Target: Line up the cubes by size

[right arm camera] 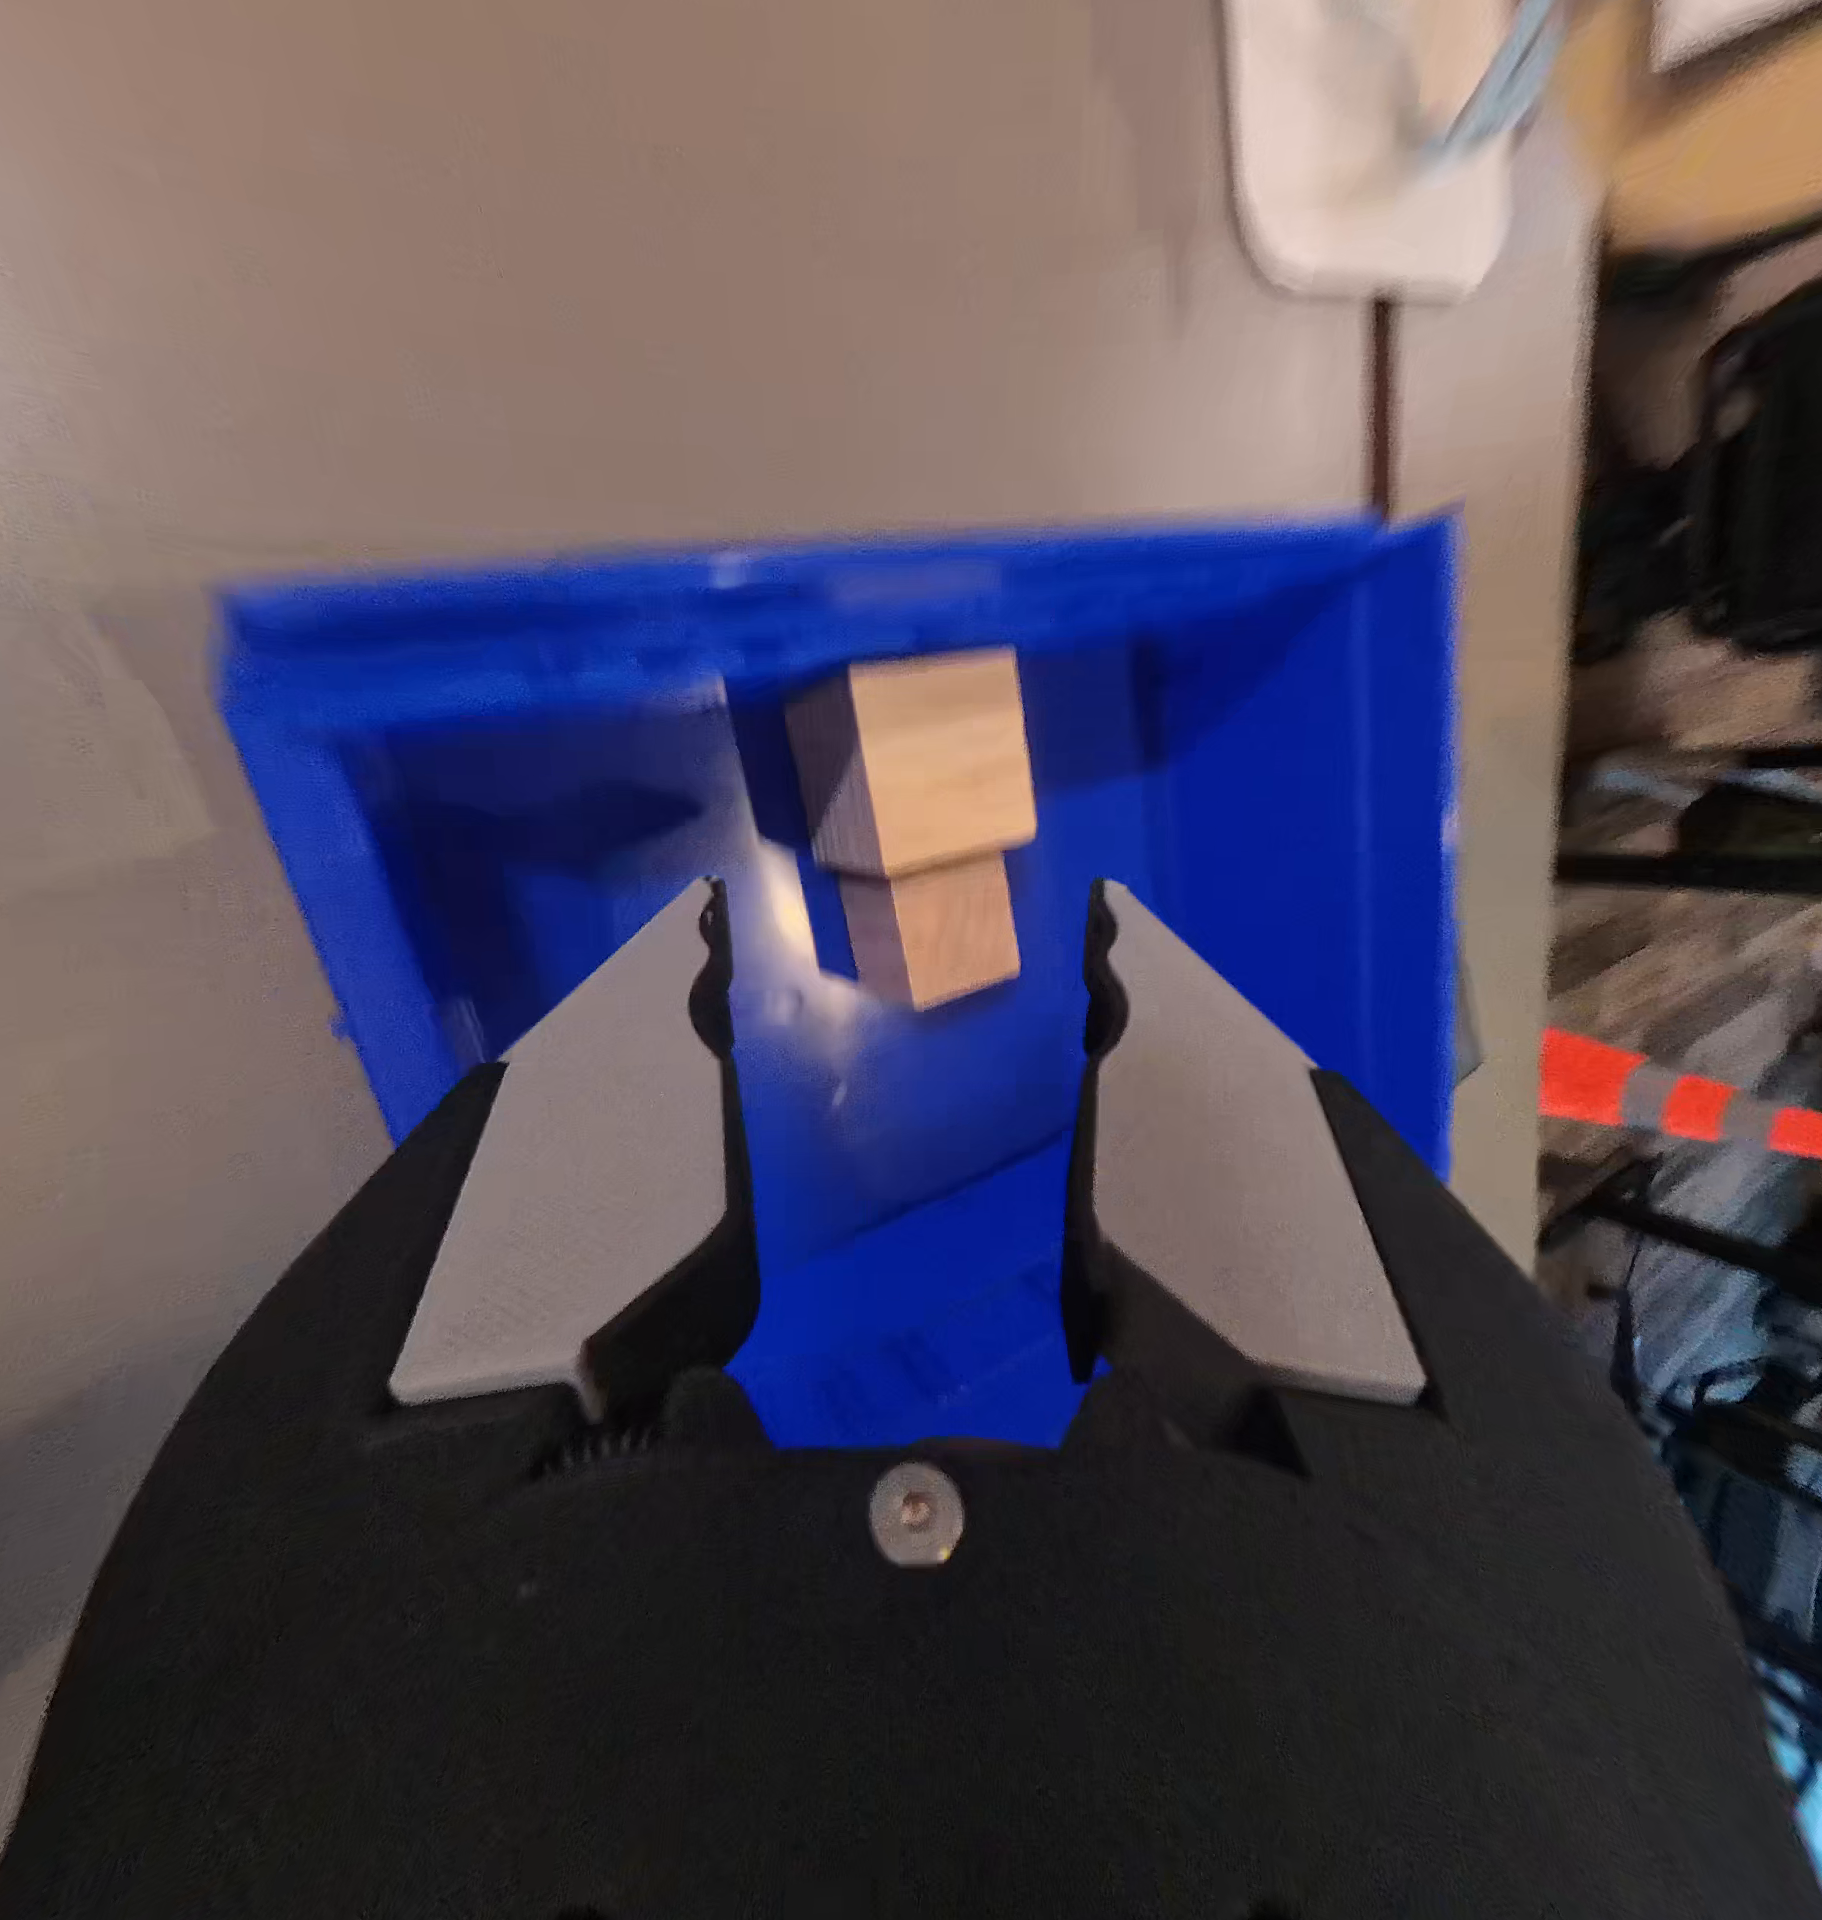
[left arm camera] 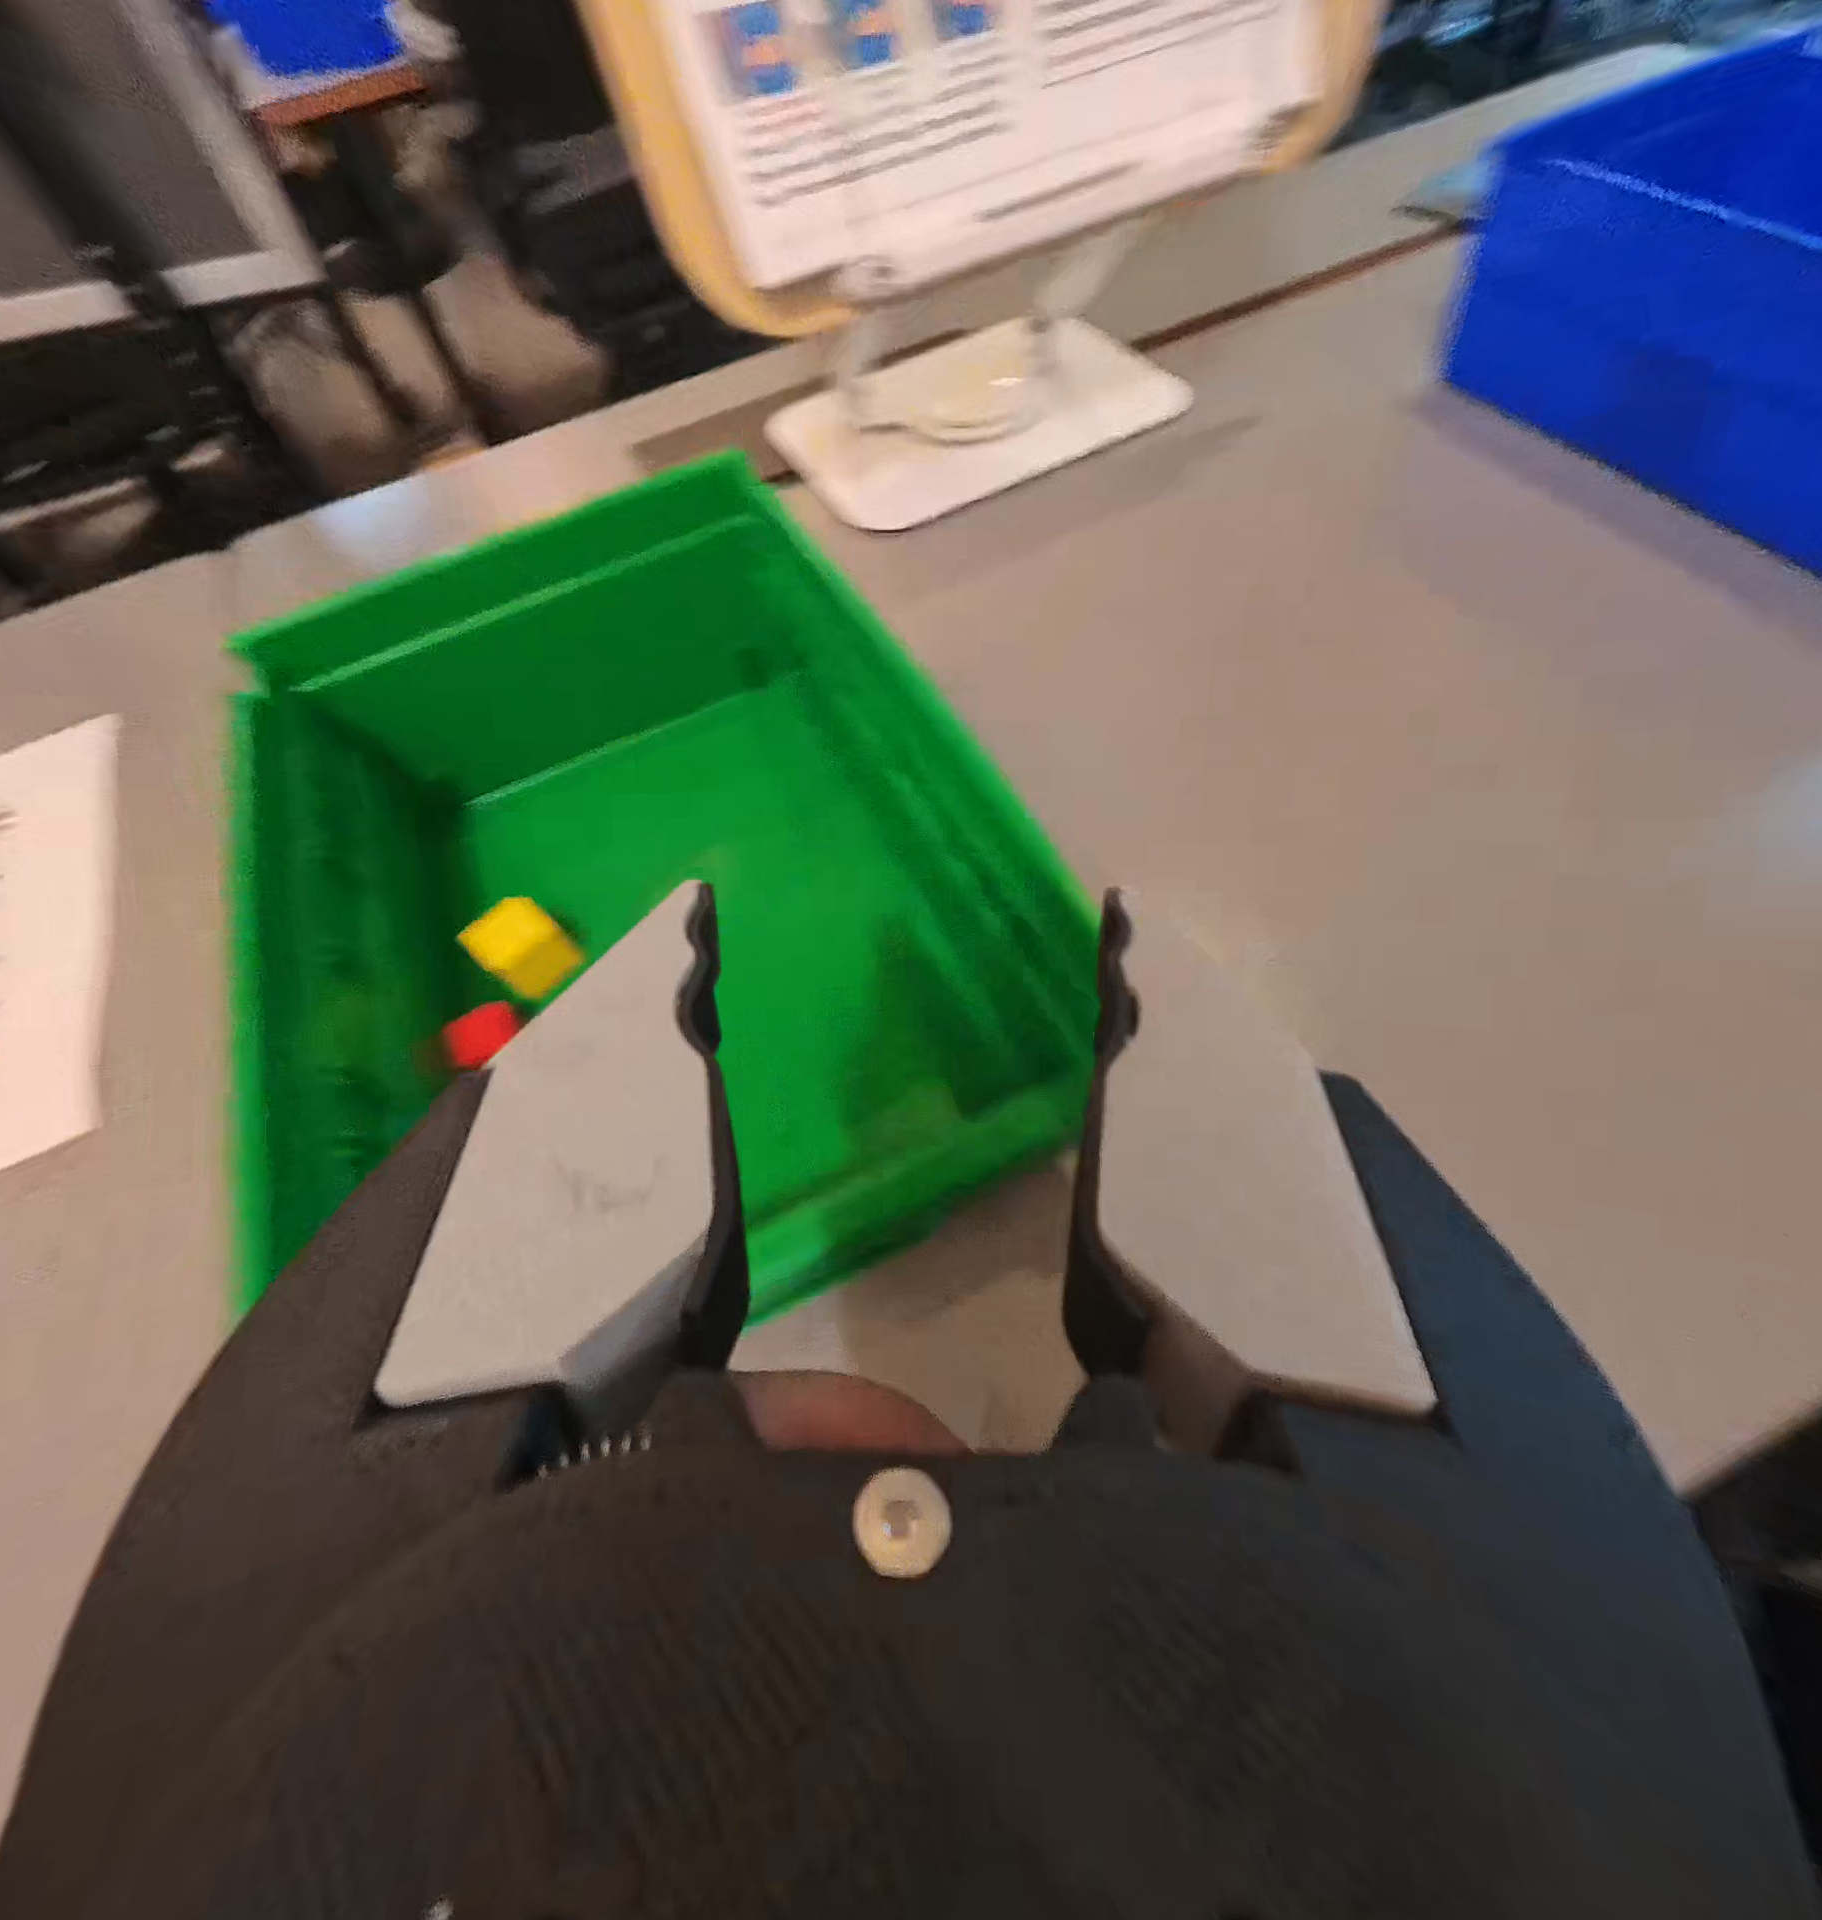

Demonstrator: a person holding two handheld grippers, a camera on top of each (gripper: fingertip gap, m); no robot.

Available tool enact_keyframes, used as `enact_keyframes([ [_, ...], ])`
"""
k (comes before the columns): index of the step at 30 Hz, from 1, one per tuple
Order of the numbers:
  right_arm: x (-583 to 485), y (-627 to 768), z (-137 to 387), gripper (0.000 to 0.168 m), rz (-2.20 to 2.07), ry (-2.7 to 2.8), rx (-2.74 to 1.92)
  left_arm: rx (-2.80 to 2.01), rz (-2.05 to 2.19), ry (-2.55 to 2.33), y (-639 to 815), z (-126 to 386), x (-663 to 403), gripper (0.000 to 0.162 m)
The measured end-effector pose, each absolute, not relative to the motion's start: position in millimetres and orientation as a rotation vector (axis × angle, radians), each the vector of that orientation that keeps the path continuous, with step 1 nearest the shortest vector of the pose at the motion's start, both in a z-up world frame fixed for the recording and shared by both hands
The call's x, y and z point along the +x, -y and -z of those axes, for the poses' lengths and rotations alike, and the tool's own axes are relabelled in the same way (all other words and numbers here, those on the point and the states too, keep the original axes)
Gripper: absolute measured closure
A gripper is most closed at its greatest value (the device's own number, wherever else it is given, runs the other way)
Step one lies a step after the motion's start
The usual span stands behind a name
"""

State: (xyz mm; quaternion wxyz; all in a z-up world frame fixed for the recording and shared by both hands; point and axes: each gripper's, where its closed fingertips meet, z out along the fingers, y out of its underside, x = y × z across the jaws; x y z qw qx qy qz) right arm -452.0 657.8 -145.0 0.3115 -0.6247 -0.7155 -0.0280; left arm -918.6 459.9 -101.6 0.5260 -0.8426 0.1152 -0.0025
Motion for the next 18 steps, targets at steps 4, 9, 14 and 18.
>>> enact_keyframes([
  [4,-519.6,-602.9,109.5,0.104,-0.168,1.741,-1.417,-2.188,-0.018,-0.101,-516.1,91.1,-972.9,0.093],
  [9,-608.5,-523.1,114.1,0.105,-0.560,1.708,-1.229,-2.484,-0.142,0.248,-562.8,154.2,-1030.0,0.091],
  [14,-647.6,-456.8,146.6,0.106,-0.845,1.855,-1.144,-2.600,-0.258,0.440,-567.4,190.0,-1055.7,0.108],
  [18,-646.2,-449.6,173.5,0.105,-0.846,1.929,-1.176,-2.622,-0.230,0.515,-571.0,202.6,-1057.0,0.103],
])
